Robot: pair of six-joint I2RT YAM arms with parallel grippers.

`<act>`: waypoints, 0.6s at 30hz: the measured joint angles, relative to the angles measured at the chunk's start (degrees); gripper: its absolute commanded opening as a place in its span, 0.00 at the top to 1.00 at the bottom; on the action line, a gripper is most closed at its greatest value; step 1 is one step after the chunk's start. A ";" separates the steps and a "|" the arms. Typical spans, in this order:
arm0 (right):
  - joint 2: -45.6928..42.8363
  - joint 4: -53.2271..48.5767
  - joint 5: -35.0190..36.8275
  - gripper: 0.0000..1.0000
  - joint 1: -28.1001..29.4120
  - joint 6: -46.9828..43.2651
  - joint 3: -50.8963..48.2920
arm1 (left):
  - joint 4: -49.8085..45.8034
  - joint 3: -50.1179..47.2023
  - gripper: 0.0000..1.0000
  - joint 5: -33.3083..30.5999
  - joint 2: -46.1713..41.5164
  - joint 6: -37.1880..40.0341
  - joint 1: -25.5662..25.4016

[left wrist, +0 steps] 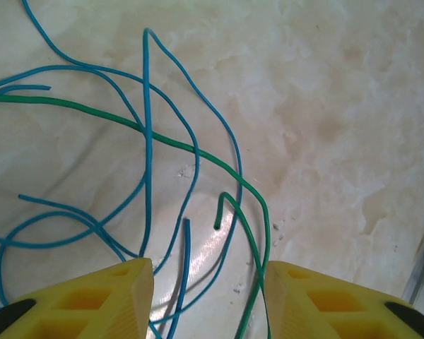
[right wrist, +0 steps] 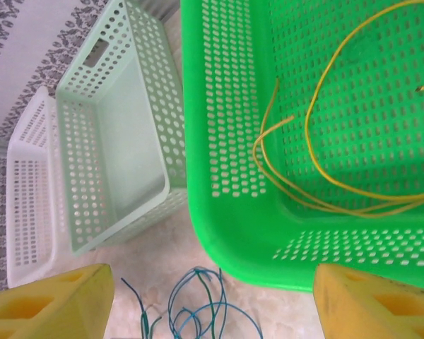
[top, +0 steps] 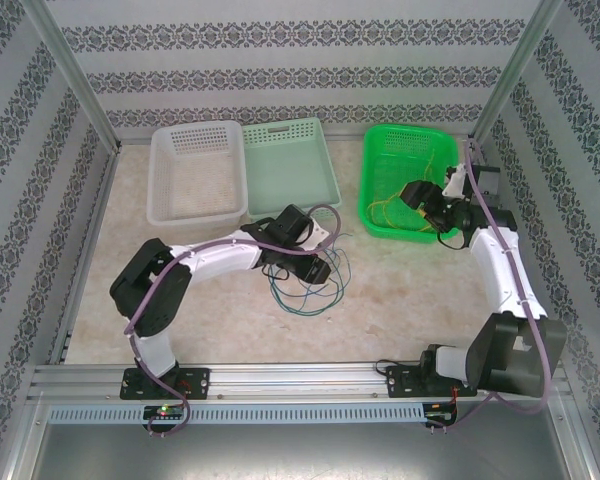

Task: Untangle the cables

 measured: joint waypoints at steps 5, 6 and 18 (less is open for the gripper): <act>-3.23 0.02 -0.92 0.25 0.68 0.68 -4.20 | -1.51 3.39 0.60 -1.97 3.10 -1.14 0.00; -4.00 0.15 -0.90 0.25 0.74 1.03 -4.76 | -1.55 3.69 0.66 -2.05 3.54 -1.40 0.00; -9.05 1.73 -0.68 0.26 2.73 1.53 -9.42 | -2.14 4.00 1.00 -3.17 3.41 -2.64 0.02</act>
